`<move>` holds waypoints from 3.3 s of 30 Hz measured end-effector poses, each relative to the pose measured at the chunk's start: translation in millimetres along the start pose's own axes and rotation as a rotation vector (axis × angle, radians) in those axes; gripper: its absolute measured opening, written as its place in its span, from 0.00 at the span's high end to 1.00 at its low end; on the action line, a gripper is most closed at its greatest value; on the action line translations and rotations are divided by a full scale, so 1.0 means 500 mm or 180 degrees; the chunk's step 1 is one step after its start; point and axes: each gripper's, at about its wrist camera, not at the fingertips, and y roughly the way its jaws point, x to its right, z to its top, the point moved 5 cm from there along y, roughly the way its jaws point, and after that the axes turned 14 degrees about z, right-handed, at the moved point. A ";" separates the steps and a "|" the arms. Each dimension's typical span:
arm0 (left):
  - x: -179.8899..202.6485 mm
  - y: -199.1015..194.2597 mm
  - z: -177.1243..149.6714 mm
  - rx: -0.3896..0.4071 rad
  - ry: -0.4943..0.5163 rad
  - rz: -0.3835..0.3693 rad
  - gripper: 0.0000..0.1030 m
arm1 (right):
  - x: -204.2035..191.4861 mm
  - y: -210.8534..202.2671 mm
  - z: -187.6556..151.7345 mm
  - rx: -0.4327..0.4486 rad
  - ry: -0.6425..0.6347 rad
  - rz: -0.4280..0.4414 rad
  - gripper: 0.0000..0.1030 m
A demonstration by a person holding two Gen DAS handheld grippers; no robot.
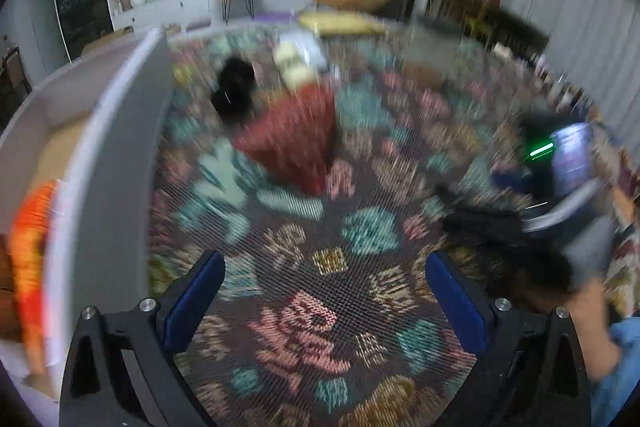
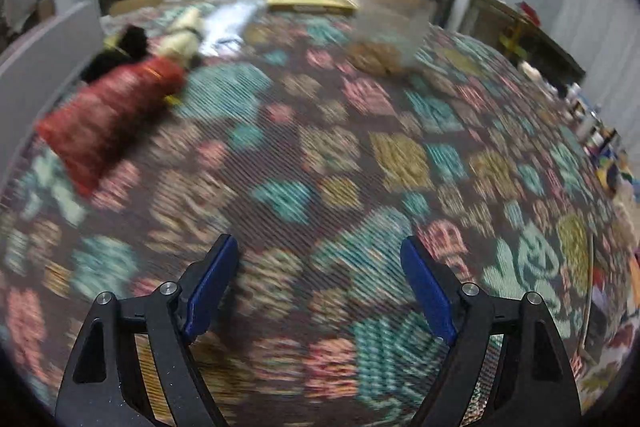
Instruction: Organize soft objects
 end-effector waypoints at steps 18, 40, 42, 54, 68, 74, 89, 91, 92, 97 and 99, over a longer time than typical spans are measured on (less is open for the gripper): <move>-0.008 0.119 -0.040 0.0054 -0.0052 0.0329 0.00 | 0.033 0.004 -0.011 0.0048 0.0258 0.0211 0.13; -0.007 0.119 -0.040 0.0054 -0.0050 0.0327 0.00 | 0.039 0.006 -0.004 0.0048 0.0260 0.0214 0.13; -0.008 0.118 -0.040 0.0055 -0.0050 0.0327 0.00 | 0.040 0.006 -0.004 0.0048 0.0260 0.0214 0.13; -0.007 0.119 -0.040 0.0055 -0.0050 0.0328 0.00 | 0.040 0.006 -0.004 0.0049 0.0261 0.0215 0.13; -0.007 0.119 -0.040 0.0055 -0.0050 0.0329 0.00 | 0.040 0.006 -0.004 0.0049 0.0263 0.0216 0.13; -0.007 0.119 -0.040 0.0055 -0.0050 0.0329 0.00 | 0.039 0.006 -0.004 0.0050 0.0263 0.0217 0.13; -0.007 0.119 -0.040 0.0056 -0.0050 0.0329 0.00 | 0.039 0.006 -0.004 0.0051 0.0265 0.0219 0.13; -0.007 0.119 -0.040 0.0056 -0.0049 0.0330 0.00 | 0.039 0.006 -0.004 0.0051 0.0266 0.0219 0.13; -0.007 0.118 -0.040 0.0056 -0.0050 0.0331 0.00 | 0.039 0.006 -0.004 0.0051 0.0266 0.0219 0.13; -0.007 0.119 -0.040 0.0056 -0.0050 0.0330 0.00 | 0.039 0.006 -0.004 0.0051 0.0266 0.0219 0.13; -0.008 0.118 -0.041 0.0054 -0.0049 0.0331 0.00 | 0.040 0.006 -0.004 0.0051 0.0267 0.0219 0.13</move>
